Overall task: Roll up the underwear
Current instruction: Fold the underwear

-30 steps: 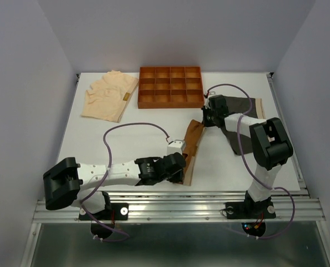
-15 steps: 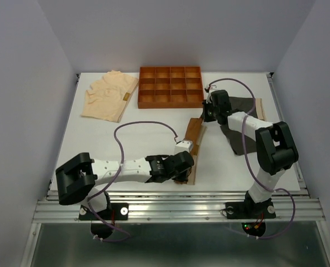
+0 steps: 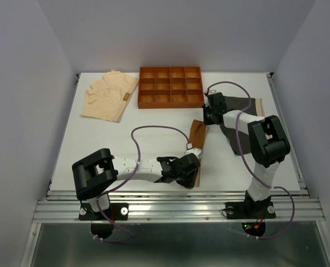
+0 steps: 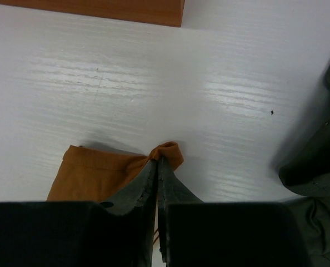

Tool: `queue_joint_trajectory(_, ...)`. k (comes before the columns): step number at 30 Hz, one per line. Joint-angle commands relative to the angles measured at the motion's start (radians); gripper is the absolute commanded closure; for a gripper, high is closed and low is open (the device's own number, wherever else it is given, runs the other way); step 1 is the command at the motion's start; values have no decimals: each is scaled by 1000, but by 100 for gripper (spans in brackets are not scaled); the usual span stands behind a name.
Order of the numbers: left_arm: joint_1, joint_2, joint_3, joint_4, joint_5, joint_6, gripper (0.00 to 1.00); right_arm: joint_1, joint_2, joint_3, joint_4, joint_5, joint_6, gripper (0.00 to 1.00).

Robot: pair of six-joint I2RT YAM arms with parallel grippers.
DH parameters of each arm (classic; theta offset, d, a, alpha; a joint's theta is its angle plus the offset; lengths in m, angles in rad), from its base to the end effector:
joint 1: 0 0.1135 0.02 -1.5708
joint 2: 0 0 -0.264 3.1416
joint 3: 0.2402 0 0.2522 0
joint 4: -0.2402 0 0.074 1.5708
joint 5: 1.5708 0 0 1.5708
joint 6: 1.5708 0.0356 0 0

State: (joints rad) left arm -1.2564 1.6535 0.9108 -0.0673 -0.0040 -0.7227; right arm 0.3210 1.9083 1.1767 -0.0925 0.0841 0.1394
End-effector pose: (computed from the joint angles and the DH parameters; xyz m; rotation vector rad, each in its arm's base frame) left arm 0.1048 -0.3218 0.1758 0.6805 2.4970 -0.8621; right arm 0.3844 0.1247 0.1633 -0.1778 2.3876 0.1159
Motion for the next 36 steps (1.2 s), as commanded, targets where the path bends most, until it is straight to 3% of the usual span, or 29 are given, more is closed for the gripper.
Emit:
queue_joint_trajectory(1,-8,-12,22,46,78,43,100,-11,15,38,13,51,15,93)
queue_joint_trajectory(5,-5,18,42,43,96,58,95,-11,21,32,13,42,16,89)
queue_joint_trajectory(7,6,34,46,38,107,58,86,-11,14,26,11,14,12,87)
queue_joint_trajectory(8,9,34,43,37,113,60,72,-11,9,24,13,3,3,86)
queue_joint_trajectory(9,14,32,42,35,113,57,65,-11,3,23,13,-9,-4,83)
queue_joint_trajectory(12,14,2,39,24,87,57,48,-11,-20,17,11,-35,-24,70)
queue_joint_trajectory(17,14,-73,63,-28,15,66,38,-11,-77,14,-1,-95,-37,58)
queue_joint_trajectory(22,14,-171,86,-74,-57,89,31,-11,-156,37,-38,-162,-12,39)
queue_joint_trajectory(24,15,-207,86,-95,-76,97,6,-11,-184,38,-49,-191,-4,33)
queue_joint_trajectory(25,15,-245,82,-100,-85,100,1,-11,-215,32,-46,-201,-3,23)
queue_joint_trajectory(26,15,-265,71,-109,-105,97,1,-11,-230,28,-47,-214,2,17)
queue_joint_trajectory(27,21,-282,62,-111,-112,91,1,-11,-247,21,-47,-221,3,2)
queue_joint_trajectory(28,26,-300,54,-114,-122,85,1,-11,-264,14,-47,-225,5,0)
queue_joint_trajectory(36,204,-376,-76,-138,-131,8,1,-11,-507,-188,-47,-268,103,0)
